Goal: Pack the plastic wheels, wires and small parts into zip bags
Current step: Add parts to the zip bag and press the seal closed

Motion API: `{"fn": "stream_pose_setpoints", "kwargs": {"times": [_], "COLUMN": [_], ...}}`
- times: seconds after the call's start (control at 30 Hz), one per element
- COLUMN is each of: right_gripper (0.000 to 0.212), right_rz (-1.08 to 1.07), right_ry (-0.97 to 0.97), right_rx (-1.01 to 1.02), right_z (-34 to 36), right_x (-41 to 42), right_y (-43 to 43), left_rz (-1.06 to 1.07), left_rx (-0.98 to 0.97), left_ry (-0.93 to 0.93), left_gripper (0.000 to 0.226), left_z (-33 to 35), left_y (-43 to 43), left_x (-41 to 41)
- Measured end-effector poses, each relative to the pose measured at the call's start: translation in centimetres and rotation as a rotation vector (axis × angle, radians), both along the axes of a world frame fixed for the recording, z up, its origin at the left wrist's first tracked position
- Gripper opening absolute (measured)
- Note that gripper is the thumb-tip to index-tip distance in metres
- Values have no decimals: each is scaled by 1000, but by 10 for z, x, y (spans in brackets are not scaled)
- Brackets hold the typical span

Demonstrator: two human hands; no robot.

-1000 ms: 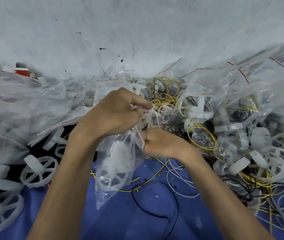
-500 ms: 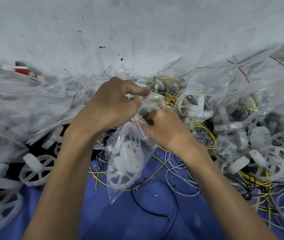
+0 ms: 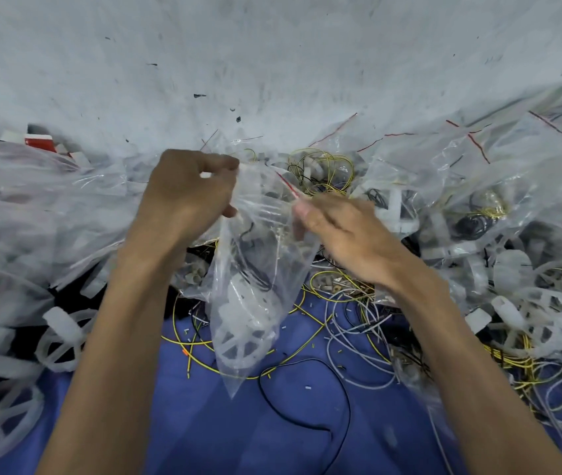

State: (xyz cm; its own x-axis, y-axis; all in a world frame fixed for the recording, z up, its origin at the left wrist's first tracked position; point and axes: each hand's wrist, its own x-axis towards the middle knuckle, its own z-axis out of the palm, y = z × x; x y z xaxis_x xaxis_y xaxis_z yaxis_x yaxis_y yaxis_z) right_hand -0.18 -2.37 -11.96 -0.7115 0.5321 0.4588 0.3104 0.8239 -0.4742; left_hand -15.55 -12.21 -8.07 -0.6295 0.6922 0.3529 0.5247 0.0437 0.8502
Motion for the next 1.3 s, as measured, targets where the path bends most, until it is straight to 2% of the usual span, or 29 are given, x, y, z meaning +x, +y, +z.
{"fn": "stream_pose_setpoints", "kwargs": {"times": [0.07,0.1,0.13,0.17,0.2,0.23,0.27,0.3,0.33,0.37,0.4,0.43,0.47,0.5,0.57,0.63,0.73,0.8,0.87,0.93,1.07,1.13,1.23,1.3], "right_gripper": [26,23,34,56,83,106,121,127,123,103,76,55,43,33,16,22,26,30,28,27,27,30,32,39], "right_rz": [-61,-134,-187,-192,-159,-115,-60,-4,75,192,326,422,432,370,193,106,-30,-65,-25,15,49,60,10,36], "right_ry": [191,366,517,593,563,425,240,70,-42,-97,-139,-170,-175,-135,66,317,498,568,627,647,762,684,415,375], "right_rx": [142,167,117,-31,-237,-408,-511,-558,-582,-598,-609,-594,-544,-480,-447,-653,-911,-988,-1023,-1042,-1204,-1260,-1193,-1271], "right_z": [-2,-5,-6,-5,-6,-9,-11,-14,-19,-23,-26,-29,-32,-35,-37,-37,-28,-20,-14,-10,-5,-6,-10,-11], "right_x": [-7,-11,-15,-17,-20,-22,-22,-23,-24,-24,-23,-22,-21,-22,-26,-28,-18,-11,-7,-5,-9,-9,-3,-1], "right_y": [1,1,-1,-2,-1,0,-1,-3,-3,-3,-4,-3,-2,0,4,5,17,27,28,27,24,24,22,24], "left_rz": [-5,-7,-7,-5,-5,-10,-27,-57,-97,-143,-198,-250,-306,-378,-527,-570,-308,-187,-275,-416,-499,-417,-298,-259], "left_rx": [47,72,106,130,145,147,146,153,164,175,193,220,250,276,256,158,64,-139,-369,-457,-444,-400,-364,-348], "left_ry": [-48,-72,-98,-121,-144,-172,-207,-243,-273,-289,-305,-339,-380,-410,-427,-360,-101,107,195,218,287,381,434,459], "left_gripper": [26,28,35,43,47,47,41,29,18,15,23,40,54,55,37,38,62,84,101,82,10,20,21,20], "left_z": [1,2,2,3,2,2,1,2,2,3,3,3,3,4,5,5,-1,-4,-10,-15,-20,-20,-17,-13], "left_y": [0,1,1,2,3,4,6,6,5,4,4,4,4,3,0,-5,-3,-3,-3,-2,2,4,0,-4], "left_x": [-1,0,1,2,1,2,3,5,8,11,13,13,13,13,10,6,-13,-19,-19,-18,-19,-22,-26,-27]}}
